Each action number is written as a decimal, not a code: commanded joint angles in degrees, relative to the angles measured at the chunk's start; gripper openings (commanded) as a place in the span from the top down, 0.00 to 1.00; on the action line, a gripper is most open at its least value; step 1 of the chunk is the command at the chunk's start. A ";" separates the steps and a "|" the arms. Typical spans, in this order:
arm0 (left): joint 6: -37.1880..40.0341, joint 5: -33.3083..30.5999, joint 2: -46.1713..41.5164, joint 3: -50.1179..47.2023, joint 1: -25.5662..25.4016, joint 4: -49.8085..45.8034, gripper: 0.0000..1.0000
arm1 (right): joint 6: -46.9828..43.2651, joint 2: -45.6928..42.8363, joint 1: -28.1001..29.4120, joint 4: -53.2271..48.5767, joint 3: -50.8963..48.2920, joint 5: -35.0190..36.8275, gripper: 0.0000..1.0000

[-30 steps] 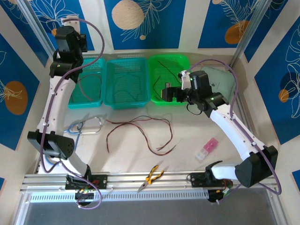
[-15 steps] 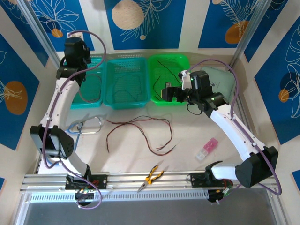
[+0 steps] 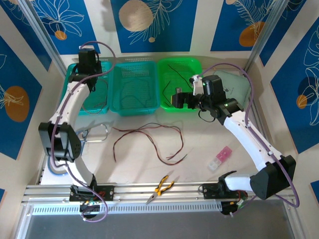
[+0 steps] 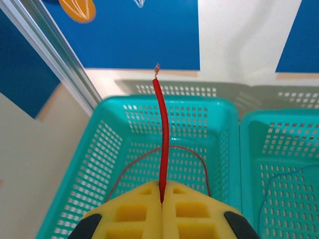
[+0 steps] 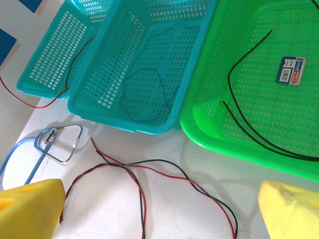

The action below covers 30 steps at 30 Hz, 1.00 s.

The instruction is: Untangle the cables

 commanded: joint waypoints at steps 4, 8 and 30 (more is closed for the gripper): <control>1.31 1.49 3.11 2.84 1.15 2.71 1.00 | -0.54 -1.57 -0.83 -1.99 -0.34 -1.52 0.01; 4.46 1.13 5.12 5.30 1.15 4.56 1.00 | -0.65 -1.58 -1.25 -2.12 -0.64 -1.93 0.01; 5.14 2.33 12.16 22.36 1.62 2.74 1.00 | -0.22 -2.42 -1.58 -3.21 -0.42 -2.26 0.01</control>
